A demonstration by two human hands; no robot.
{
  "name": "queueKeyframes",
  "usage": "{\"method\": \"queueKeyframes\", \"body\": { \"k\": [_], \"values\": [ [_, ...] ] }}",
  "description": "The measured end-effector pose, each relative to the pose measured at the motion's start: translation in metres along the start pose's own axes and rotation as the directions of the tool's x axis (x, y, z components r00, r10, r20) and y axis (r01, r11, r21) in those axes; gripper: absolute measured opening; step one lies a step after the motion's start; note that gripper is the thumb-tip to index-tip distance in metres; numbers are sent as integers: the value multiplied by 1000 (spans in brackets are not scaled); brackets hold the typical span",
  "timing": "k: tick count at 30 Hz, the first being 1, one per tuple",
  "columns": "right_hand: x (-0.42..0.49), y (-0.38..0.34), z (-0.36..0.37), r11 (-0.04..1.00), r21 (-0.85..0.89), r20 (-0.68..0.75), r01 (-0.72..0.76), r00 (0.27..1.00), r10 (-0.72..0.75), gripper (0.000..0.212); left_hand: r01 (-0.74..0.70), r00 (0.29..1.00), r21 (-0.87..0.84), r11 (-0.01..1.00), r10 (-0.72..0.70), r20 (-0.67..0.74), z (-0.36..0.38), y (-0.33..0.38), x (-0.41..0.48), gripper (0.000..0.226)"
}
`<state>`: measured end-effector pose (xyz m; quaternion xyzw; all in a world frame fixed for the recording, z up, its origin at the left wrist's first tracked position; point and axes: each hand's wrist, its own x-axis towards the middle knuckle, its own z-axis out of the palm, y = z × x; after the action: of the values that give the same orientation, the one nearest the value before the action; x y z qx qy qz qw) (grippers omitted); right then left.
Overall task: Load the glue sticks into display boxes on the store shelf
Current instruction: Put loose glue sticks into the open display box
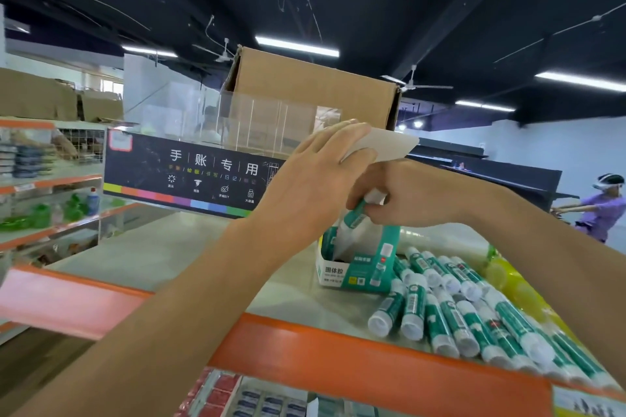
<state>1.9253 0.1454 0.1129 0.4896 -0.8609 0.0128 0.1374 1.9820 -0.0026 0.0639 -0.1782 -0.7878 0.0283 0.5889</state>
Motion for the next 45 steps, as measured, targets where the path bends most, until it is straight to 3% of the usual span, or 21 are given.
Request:
{"method": "queueKeyframes", "body": {
  "k": [6, 21, 25, 28, 37, 40, 45],
  "values": [
    [4, 5, 8, 995, 55, 54, -83, 995, 80, 20, 17, 1000, -14, 1000, -16, 10, -2, 0, 0, 46],
    [17, -1, 32, 986, 36, -95, -161, 982, 164, 33, 4, 999, 5, 1000, -4, 32, 2, -3, -2, 46],
    [13, -4, 31, 978, 115, -93, -176, 978, 187, 24, -7, 1000, 2, 1000, 7, 28, 2, -3, -2, 45],
    [11, -3, 30, 982, 77, -100, -171, 979, 179, 7, -5, 999, 0, 1000, 5, 32, 3, -3, -2, 45],
    [11, -1, 32, 988, 92, -143, -128, 980, 140, 14, -10, 1000, -5, 1000, 11, 20, 4, -4, -2, 45],
    [6, 2, 36, 988, 107, -146, -111, 981, 126, 34, -11, 1000, -11, 1000, 12, 21, 5, -3, -2, 45],
    [7, 8, 43, 997, 68, -177, -42, 983, 53, 37, -1, 1000, -41, 999, 0, -2, 3, -1, -1, 46]
  ]
}}
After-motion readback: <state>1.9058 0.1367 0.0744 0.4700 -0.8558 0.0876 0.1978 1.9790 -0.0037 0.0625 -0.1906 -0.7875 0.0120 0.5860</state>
